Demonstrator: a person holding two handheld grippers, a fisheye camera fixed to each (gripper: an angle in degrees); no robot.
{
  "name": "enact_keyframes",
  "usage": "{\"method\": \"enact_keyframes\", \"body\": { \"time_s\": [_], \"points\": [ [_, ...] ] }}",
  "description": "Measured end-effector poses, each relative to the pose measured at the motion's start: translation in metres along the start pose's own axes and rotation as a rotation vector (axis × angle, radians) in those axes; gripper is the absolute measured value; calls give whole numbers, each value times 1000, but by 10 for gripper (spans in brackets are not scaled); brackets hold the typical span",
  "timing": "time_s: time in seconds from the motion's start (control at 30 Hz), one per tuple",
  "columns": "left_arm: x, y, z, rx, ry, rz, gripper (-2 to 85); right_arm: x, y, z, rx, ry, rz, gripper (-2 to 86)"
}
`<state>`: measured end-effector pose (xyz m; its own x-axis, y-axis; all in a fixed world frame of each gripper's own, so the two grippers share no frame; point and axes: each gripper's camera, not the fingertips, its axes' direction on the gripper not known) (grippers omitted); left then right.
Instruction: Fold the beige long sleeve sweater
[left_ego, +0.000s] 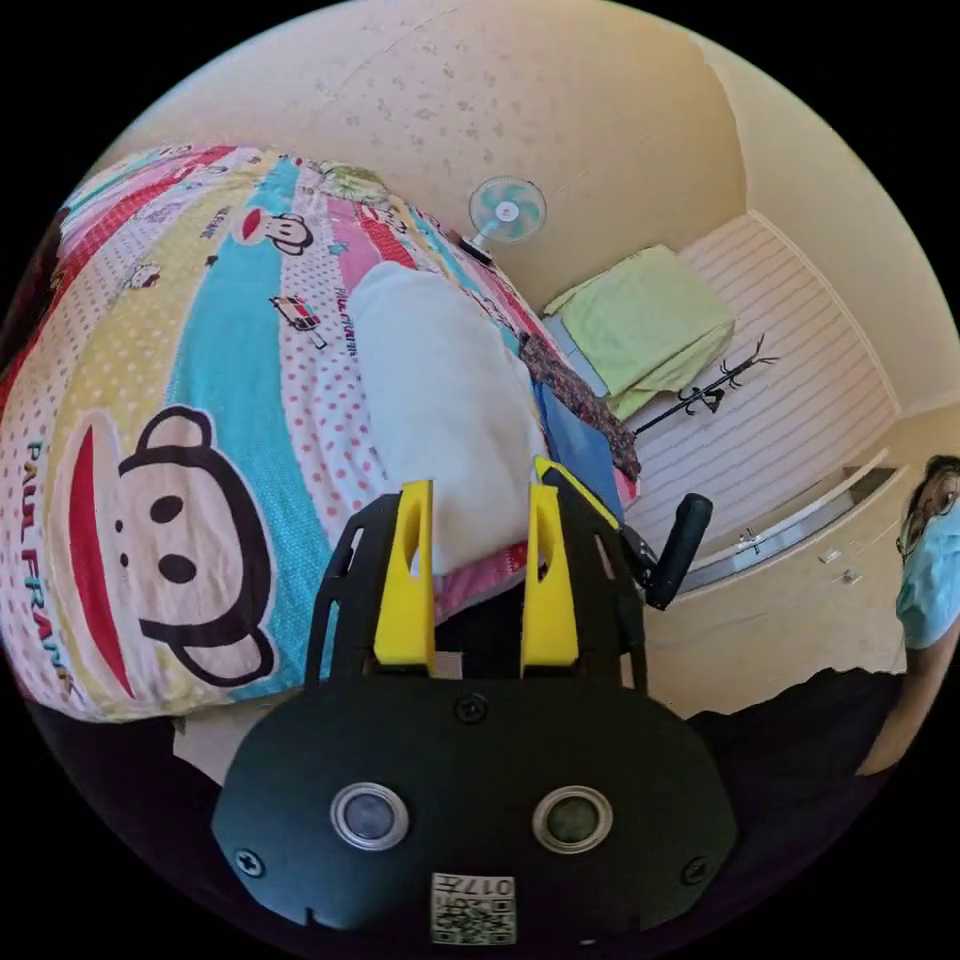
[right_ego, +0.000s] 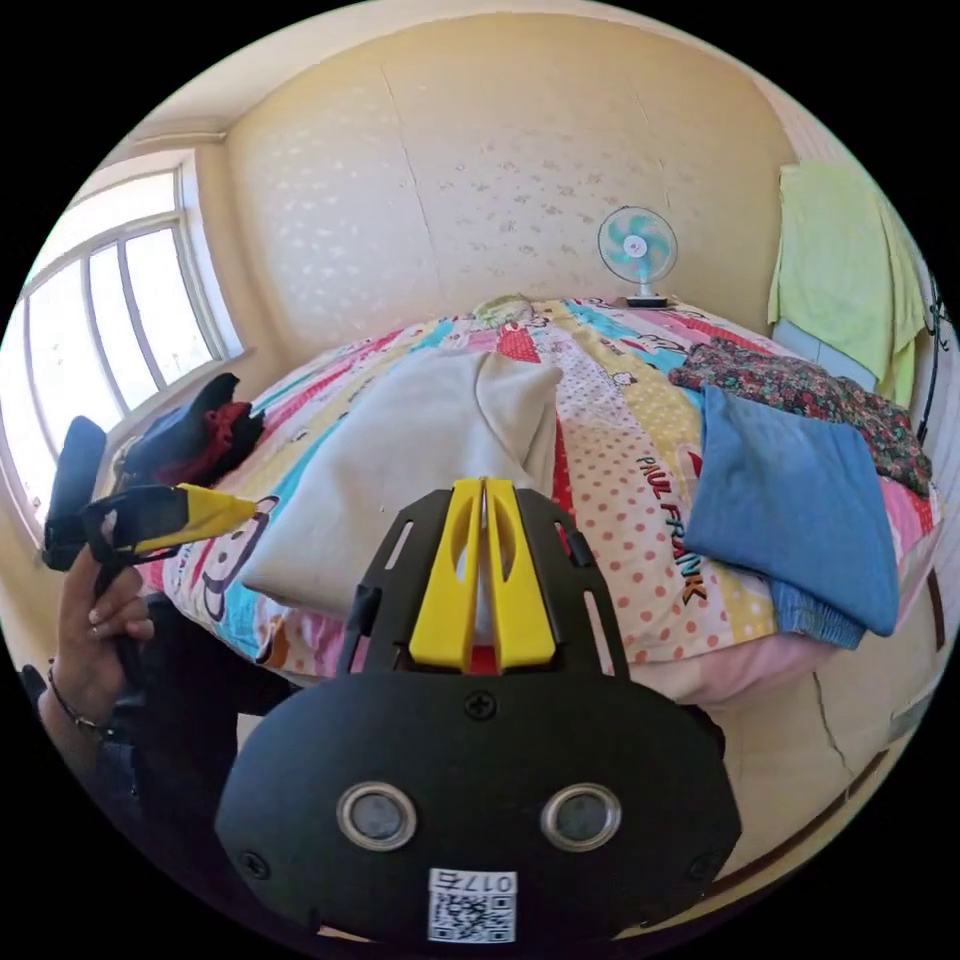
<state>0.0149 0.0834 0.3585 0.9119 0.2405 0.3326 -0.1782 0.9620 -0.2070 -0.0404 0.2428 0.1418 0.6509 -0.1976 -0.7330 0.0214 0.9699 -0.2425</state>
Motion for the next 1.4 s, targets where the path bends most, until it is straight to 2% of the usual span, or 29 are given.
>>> {"method": "enact_keyframes", "body": {
  "time_s": [0.13, 0.27, 0.37, 0.47, 0.53, 0.63, 0.8, 0.87, 0.97, 1.07, 1.17, 1.23, 1.4],
  "points": [
    [-50, 4, 41, -165, 251, -195, 169, 11, -1, 16, -35, 23, 48, 7],
    [-65, 14, 47, -107, 382, -331, 123, 27, 0, 28, -50, 27, 97, 6],
    [-61, 16, 50, -132, 525, -341, 87, 45, 3, 27, -42, -26, 150, 9],
    [-36, 17, 35, -156, 510, -261, 79, 90, 11, 5, -36, -214, 360, 20],
    [-18, 21, 24, -167, 463, -211, 78, 141, 29, -13, -12, -453, 599, 50],
    [3, 36, 11, -159, 436, -172, 77, 193, 56, -20, -93, -665, 828, 179],
    [23, 64, -5, -151, 432, -146, 76, 210, 96, -3, -195, -994, 966, 240],
    [31, 75, -15, -153, 428, -124, 76, 200, 105, 9, -203, -1033, 983, 246],
    [34, 88, -32, -145, 441, -114, 76, 186, 110, 39, -231, -1096, 982, 236],
    [32, 100, -68, -69, 452, -111, 75, 178, 108, 45, -162, -1148, 982, 160],
    [38, 113, -126, 54, 460, -41, 74, 137, 72, 6, -150, -1061, 746, 103],
    [44, 121, -169, 137, 479, 14, 74, 80, 27, -41, -151, -958, 481, 91],
    [44, 154, -288, 370, 462, 150, 73, -42, -30, -81, -129, -1047, 115, 83]
  ]
}}
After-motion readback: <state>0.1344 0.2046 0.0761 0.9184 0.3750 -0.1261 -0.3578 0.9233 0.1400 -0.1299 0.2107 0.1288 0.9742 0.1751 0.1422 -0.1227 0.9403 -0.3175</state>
